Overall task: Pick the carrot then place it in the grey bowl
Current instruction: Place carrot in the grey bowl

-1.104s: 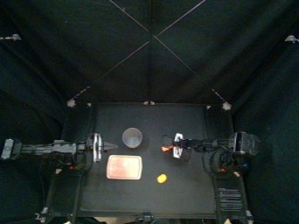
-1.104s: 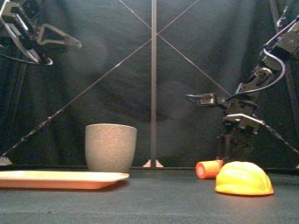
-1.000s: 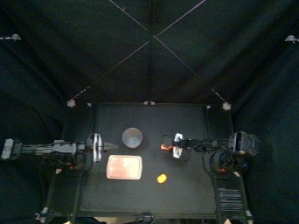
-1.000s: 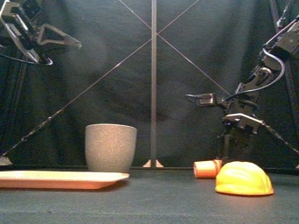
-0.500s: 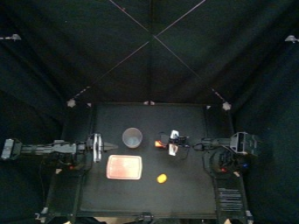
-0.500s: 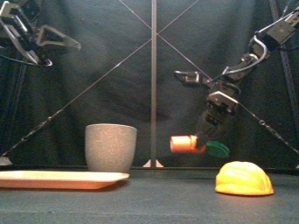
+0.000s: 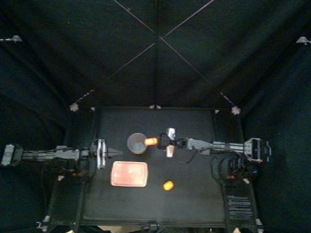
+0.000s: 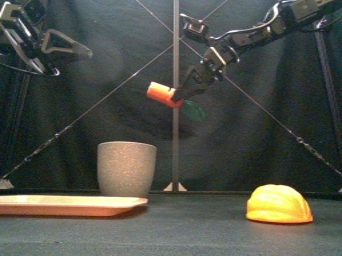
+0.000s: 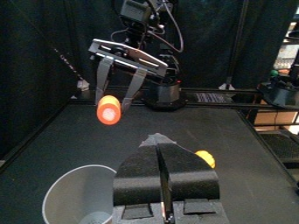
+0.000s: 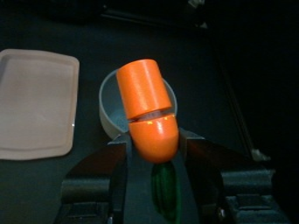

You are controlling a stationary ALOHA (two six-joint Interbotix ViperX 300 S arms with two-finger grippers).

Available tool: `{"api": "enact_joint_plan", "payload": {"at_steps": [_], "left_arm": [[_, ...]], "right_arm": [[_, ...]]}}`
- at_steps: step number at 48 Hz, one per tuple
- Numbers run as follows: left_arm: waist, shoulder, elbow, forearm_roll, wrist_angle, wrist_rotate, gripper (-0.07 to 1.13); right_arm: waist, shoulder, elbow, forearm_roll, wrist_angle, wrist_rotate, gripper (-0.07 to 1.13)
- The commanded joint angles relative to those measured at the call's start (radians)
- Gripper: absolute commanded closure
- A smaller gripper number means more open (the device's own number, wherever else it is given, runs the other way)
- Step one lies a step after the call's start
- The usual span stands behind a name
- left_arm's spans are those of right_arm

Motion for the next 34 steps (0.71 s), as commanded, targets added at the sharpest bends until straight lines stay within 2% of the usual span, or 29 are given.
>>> {"api": "enact_joint_plan", "payload": {"at_steps": [1,14,23,28,34], "left_arm": [[0.003,0.002,-0.014,0.003,-0.005,0.002,1.09],[0.003,-0.005,-0.014,0.003,-0.005,0.002,1.09],[0.003,-0.006,-0.011,0.002,-0.002,0.002,1.09],[0.0,-0.006,-0.014,0.002,0.0,0.0,1.09],[0.0,-0.006,-0.011,0.002,0.009,0.002,1.09]], "right_arm": [[-0.005,0.041,-0.092,-0.011,-0.026,0.002,0.72],[-0.017,0.233,-0.25,-0.032,-0.008,0.005,0.71],[-0.025,0.325,-0.35,-0.003,0.023,0.011,0.68],[-0.025,0.347,-0.383,0.015,0.057,0.008,0.58],[-0.026,0.35,-0.393,0.026,0.081,0.006,0.36]]}}
